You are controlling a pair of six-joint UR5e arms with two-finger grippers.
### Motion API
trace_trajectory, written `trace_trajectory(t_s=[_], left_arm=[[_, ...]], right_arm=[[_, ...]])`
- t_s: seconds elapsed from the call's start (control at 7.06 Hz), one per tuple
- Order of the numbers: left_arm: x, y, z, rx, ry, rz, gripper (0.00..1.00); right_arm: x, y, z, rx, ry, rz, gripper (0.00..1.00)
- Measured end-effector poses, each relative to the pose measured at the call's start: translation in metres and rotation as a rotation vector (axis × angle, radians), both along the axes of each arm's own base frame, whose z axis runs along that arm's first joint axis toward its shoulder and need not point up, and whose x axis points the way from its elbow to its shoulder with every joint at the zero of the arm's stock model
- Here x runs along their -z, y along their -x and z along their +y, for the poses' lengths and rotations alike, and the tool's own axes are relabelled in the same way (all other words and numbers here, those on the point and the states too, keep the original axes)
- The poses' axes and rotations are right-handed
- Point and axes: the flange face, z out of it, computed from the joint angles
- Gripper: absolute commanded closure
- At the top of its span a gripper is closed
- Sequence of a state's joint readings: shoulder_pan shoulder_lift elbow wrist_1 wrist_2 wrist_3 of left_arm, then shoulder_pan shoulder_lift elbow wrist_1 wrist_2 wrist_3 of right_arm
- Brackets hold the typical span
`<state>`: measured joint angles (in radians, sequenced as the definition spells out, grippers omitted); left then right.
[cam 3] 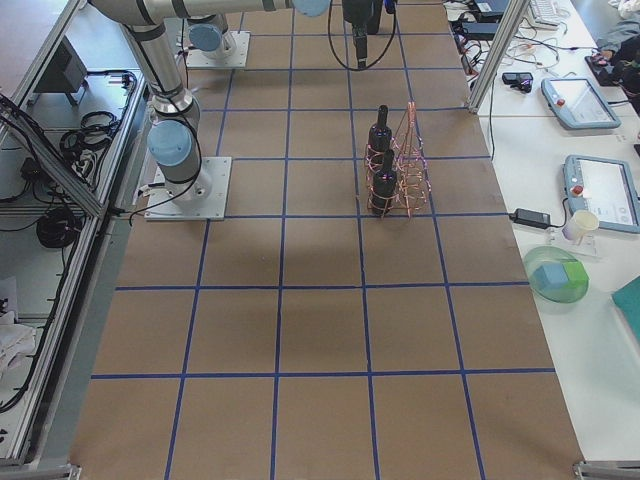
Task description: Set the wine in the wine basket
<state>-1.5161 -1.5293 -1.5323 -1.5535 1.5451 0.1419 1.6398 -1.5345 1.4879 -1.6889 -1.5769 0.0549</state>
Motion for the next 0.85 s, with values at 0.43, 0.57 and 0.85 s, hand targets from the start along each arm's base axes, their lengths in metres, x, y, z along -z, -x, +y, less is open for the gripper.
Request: trace_trajectory(t_s=[0.43,0.57,0.85], left_arm=[[0.002,-0.005,0.0,-0.01,-0.012,-0.003,0.0],[0.001,-0.007,-0.001,-0.014,-0.011,-0.002,0.0],[0.002,-0.025,-0.013,-0.031,0.001,0.006,0.0]], right_arm=[[0.0,0.0,0.001,0.0,-0.001,0.0,0.0],[0.0,0.0,0.001,0.0,-0.001,0.0,0.0],[0.0,0.0,0.001,0.0,-0.002,0.0,0.0]])
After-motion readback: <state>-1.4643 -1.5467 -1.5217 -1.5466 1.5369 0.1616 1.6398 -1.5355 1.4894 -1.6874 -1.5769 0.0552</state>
